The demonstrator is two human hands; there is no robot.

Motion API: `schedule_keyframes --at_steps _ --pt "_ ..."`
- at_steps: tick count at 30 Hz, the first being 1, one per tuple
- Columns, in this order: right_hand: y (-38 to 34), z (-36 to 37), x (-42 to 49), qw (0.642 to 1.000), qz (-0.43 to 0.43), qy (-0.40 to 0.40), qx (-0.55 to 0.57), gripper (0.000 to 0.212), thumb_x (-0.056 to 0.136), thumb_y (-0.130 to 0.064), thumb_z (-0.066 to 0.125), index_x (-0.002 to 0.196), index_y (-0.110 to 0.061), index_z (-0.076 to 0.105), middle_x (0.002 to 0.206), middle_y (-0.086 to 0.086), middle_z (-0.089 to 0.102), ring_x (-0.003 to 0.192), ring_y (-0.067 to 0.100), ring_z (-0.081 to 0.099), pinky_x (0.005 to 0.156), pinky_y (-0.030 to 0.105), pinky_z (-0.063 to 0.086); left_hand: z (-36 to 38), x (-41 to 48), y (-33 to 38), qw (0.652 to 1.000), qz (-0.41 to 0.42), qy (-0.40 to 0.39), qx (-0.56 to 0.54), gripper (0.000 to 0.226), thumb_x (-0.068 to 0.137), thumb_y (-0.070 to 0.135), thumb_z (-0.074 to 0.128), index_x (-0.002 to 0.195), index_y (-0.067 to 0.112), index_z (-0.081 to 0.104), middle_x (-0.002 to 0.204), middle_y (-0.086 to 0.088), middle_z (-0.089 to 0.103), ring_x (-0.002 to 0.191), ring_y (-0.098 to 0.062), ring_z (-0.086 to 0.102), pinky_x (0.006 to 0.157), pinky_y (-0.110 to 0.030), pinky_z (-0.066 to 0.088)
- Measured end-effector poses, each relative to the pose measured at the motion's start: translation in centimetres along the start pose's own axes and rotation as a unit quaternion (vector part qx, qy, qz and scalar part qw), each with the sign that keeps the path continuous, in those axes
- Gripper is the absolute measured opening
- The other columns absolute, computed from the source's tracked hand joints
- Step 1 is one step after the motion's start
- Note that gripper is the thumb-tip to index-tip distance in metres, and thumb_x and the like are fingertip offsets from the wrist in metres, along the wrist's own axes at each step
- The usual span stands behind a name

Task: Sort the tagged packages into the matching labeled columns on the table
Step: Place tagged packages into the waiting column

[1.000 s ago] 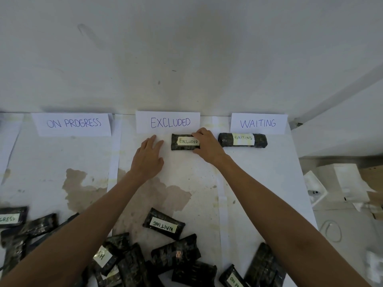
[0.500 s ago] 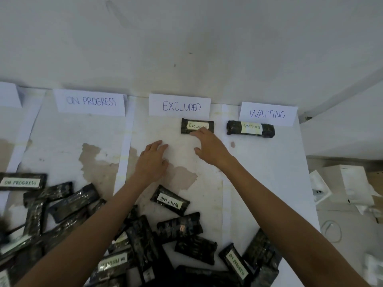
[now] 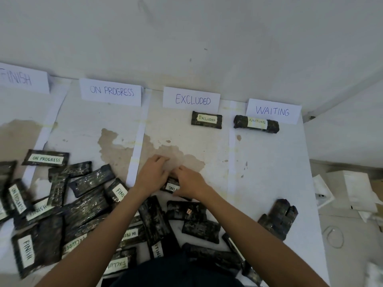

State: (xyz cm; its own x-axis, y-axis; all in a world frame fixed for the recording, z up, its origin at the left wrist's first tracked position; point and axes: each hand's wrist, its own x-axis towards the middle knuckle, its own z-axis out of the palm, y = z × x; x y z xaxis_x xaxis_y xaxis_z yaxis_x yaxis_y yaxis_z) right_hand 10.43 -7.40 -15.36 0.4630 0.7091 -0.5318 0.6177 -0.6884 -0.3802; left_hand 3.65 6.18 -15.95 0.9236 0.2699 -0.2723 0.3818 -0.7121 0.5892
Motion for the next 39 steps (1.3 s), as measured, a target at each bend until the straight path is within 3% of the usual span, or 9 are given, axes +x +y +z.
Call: schedule_keyframes --at_steps 3,6,10,12,22,26,31,34,39 --pt "0.0 -0.6 -0.2 0.997 0.029 0.022 0.074 0.015 0.08 -0.025 0.066 0.084 -0.015 0.056 0.081 0.003 0.051 0.076 0.025 0.055 0.056 0.031 0.041 0.1 -1.0 0.1 0.997 -0.047 0.022 -0.065 0.043 0.088 0.01 0.053 0.131 0.012 0.049 0.132 -0.01 0.047 0.121 -0.025 0.045 0.097 -0.033 0.04" --pt "0.6 -1.7 -1.0 0.963 0.123 0.079 0.225 0.018 0.079 -0.026 0.066 0.078 -0.017 0.05 0.073 -0.001 0.051 0.07 0.019 0.053 0.058 0.03 0.044 0.2 -2.0 0.9 0.992 -0.069 0.029 -0.104 0.044 0.089 0.019 0.055 0.132 0.014 0.046 0.132 -0.007 0.048 0.121 -0.022 0.046 0.099 -0.033 0.04" --pt "1.0 -3.0 -3.7 0.793 0.232 0.125 0.55 0.024 0.08 -0.013 0.072 0.094 -0.007 0.054 0.091 0.009 0.063 0.085 0.024 0.067 0.066 0.03 0.059 0.2 -3.6 3.1 0.998 0.042 -0.011 -0.054 0.056 0.084 0.034 0.063 0.133 0.016 0.045 0.127 -0.003 0.05 0.116 -0.02 0.046 0.095 -0.033 0.041" --pt "1.2 -2.9 -4.5 0.744 0.236 0.126 0.613 0.026 0.082 -0.01 0.071 0.101 -0.004 0.055 0.102 0.017 0.066 0.089 0.026 0.069 0.071 0.031 0.06 0.5 -3.5 3.9 0.995 0.095 -0.006 -0.005 0.059 0.08 0.035 0.066 0.132 0.016 0.046 0.122 -0.004 0.052 0.108 -0.022 0.049 0.091 -0.033 0.043" --pt "3.1 -2.9 -9.2 0.672 0.213 0.189 0.684 0.024 0.085 -0.01 0.068 0.103 -0.002 0.056 0.104 0.019 0.068 0.093 0.029 0.069 0.08 0.033 0.058 0.9 -2.3 7.7 0.975 0.215 -0.027 0.041 0.054 0.077 0.022 0.067 0.127 0.012 0.051 0.113 -0.004 0.053 0.099 -0.022 0.052 0.078 -0.035 0.051" --pt "5.6 -4.2 -11.2 0.652 0.213 0.227 0.692 0.031 0.089 -0.028 0.064 0.109 -0.006 0.055 0.105 0.016 0.068 0.088 0.026 0.07 0.079 0.034 0.058 1.9 -1.1 10.7 0.971 0.232 -0.018 0.064 0.053 0.074 0.021 0.066 0.124 0.009 0.053 0.109 -0.006 0.055 0.095 -0.024 0.053 0.071 -0.038 0.053" --pt "11.9 -5.6 -13.7 0.734 0.254 0.332 0.535 0.019 0.094 -0.035 0.052 0.1 -0.018 0.057 0.103 0.002 0.065 0.087 0.02 0.068 0.081 0.036 0.054 3.9 2.0 15.3 0.969 0.233 -0.012 0.079 0.056 0.074 0.02 0.066 0.127 0.008 0.052 0.113 -0.008 0.055 0.098 -0.027 0.053 0.072 -0.041 0.053" --pt "16.7 -5.4 -15.1 0.802 0.245 0.359 0.409 0.013 0.093 -0.029 0.055 0.102 -0.02 0.059 0.101 -0.004 0.061 0.088 0.014 0.06 0.074 0.02 0.046 5.7 4.4 18.3 0.967 0.24 -0.008 0.086 0.054 0.073 0.018 0.066 0.125 0.008 0.053 0.113 -0.009 0.057 0.098 -0.028 0.054 0.07 -0.039 0.054" --pt "24.6 -4.1 -15.9 0.878 0.208 0.363 0.231 0.021 0.091 -0.018 0.056 0.111 -0.015 0.059 0.116 0.0 0.056 0.103 0.012 0.052 0.091 0.022 0.039 9.4 9.6 23.4 0.961 0.26 -0.002 0.099 0.054 0.073 0.019 0.066 0.125 0.008 0.053 0.115 -0.01 0.057 0.101 -0.028 0.054 0.073 -0.04 0.054"
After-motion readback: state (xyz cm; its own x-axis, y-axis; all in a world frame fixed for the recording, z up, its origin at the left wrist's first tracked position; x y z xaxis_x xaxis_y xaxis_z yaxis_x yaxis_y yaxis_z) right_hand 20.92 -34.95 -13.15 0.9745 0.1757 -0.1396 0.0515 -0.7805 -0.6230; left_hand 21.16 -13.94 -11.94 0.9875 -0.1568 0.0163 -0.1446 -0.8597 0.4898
